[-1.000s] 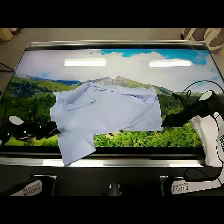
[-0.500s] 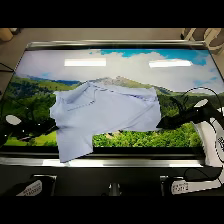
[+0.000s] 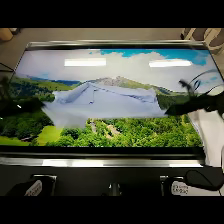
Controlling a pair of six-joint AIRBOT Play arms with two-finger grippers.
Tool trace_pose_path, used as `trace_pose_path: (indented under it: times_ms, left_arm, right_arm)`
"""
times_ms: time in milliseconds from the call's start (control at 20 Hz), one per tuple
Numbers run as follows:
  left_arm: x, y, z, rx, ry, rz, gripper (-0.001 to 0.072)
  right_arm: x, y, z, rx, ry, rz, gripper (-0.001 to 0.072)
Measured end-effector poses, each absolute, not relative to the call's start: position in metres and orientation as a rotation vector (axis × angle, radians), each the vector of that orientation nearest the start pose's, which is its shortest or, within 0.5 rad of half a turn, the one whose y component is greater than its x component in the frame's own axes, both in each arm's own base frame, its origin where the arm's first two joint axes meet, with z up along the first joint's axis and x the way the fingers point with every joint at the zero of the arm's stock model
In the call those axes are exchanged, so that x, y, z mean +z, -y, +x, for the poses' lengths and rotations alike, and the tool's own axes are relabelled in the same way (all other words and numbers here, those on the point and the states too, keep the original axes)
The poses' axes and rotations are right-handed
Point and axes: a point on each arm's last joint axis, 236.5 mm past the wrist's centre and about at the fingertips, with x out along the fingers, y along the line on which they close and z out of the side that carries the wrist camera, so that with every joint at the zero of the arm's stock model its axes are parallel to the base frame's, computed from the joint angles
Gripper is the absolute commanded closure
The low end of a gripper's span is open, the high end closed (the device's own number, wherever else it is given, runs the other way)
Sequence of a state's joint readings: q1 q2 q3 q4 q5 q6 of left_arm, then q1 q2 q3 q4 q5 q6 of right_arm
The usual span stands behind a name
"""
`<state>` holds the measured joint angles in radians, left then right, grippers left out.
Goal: Fold the shirts.
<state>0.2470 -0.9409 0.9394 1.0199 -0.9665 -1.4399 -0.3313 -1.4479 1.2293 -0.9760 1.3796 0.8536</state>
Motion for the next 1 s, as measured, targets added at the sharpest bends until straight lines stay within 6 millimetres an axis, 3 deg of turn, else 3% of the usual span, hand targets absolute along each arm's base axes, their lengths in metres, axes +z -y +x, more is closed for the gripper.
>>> trace_pose_path:
  times_ms: [100,200,250,300,350,450,550,700,800,900,1000]
  left_arm:
    - [0.222,0.006,0.384,-0.122,-0.556,-0.412,0.0672]
    - [0.363,0.007,0.358,-0.137,-0.209,-0.323,0.0672]
    - [0.428,0.009,0.331,-0.139,-0.041,-0.284,0.0672]
    - [0.479,0.013,0.299,-0.143,0.101,-0.259,0.0672]
    - [0.515,0.018,0.269,-0.145,0.206,-0.243,0.0672]
    - [0.561,0.027,0.218,-0.16,0.352,-0.233,0.0672]
    - [0.582,0.033,0.187,-0.168,0.427,-0.229,0.0673]
    - [0.589,0.039,0.17,-0.181,0.448,-0.229,0.0673]
    - [0.581,0.041,0.175,-0.188,0.407,-0.232,0.0673]
    - [0.561,0.04,0.195,-0.183,0.309,-0.237,0.0673]
    - [0.523,0.037,0.23,-0.175,0.139,-0.244,0.0673]
  right_arm:
    - [0.109,0.004,0.413,0.517,-0.971,0.021,0.069]
    - [0.252,0.01,0.418,0.393,-0.61,-0.175,0.0691]
    - [0.324,0.013,0.403,0.308,-0.429,-0.27,0.0691]
    - [0.382,0.013,0.38,0.231,-0.281,-0.343,0.0691]
    - [0.434,0.011,0.349,0.159,-0.145,-0.405,0.0691]
    - [0.499,0.005,0.291,0.053,0.038,-0.49,0.0691]
    - [0.527,0.002,0.251,-0.015,0.115,-0.541,0.0691]
    - [0.532,0.003,0.226,-0.059,0.115,-0.571,0.0691]
    - [0.516,0.007,0.229,-0.054,0.042,-0.564,0.0691]
    - [0.49,0.013,0.243,-0.028,-0.065,-0.533,0.0691]
    - [0.442,0.022,0.272,0.031,-0.258,-0.486,0.0692]
